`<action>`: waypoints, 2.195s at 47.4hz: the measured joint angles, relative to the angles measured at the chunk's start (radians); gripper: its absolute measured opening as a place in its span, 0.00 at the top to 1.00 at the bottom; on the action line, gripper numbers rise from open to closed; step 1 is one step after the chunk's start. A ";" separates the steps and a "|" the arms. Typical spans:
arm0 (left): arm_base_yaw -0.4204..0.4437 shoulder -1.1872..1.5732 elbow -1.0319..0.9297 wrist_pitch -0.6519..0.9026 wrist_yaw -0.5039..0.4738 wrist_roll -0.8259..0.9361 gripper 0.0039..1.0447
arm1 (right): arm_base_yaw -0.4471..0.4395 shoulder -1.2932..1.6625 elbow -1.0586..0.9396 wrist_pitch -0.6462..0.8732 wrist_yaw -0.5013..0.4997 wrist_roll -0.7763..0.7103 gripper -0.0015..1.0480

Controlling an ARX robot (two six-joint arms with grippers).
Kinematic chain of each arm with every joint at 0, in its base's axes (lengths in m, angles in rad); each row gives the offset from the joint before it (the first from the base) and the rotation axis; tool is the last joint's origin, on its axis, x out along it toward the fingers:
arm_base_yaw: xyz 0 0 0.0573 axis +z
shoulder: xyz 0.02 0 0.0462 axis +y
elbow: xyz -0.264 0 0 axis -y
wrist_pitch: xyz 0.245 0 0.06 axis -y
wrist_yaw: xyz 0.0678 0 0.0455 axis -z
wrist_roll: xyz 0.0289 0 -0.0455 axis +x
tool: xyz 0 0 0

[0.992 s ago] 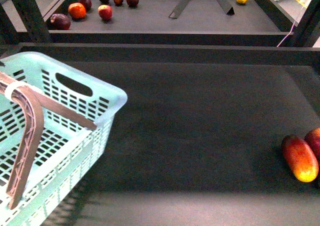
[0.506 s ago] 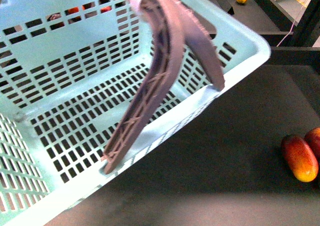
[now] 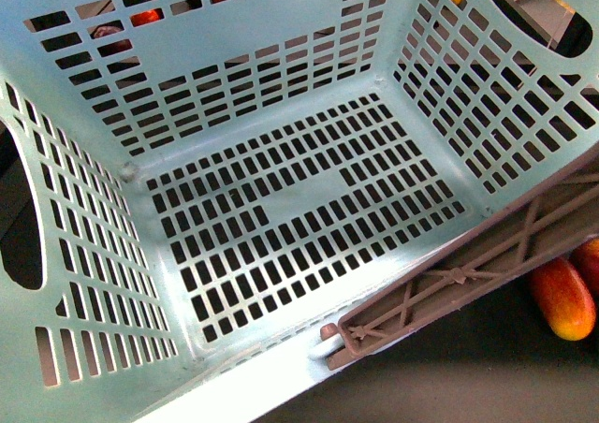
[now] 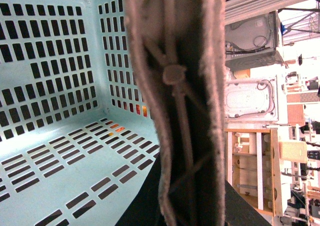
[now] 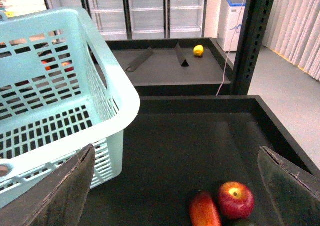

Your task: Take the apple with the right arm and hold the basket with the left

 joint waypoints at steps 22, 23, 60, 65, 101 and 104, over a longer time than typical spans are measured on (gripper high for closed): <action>0.002 0.000 0.000 0.000 -0.012 0.011 0.94 | 0.011 0.026 0.018 -0.056 0.052 0.019 0.09; 0.002 0.000 0.000 0.000 -0.012 0.011 0.94 | 0.022 0.058 0.046 -0.126 0.097 0.047 0.09; 0.002 -0.002 0.000 0.000 -0.015 0.014 0.94 | -0.464 1.834 0.588 0.298 0.002 0.062 0.09; 0.002 -0.002 0.000 0.000 -0.014 0.014 0.94 | -0.463 1.952 0.684 0.277 0.022 0.070 0.09; 0.002 -0.002 0.000 0.000 -0.014 0.014 0.94 | -0.355 2.365 1.190 0.105 0.020 0.174 0.09; 0.002 -0.002 0.000 0.000 -0.014 0.014 0.94 | -0.351 2.391 1.232 0.086 0.017 0.184 0.09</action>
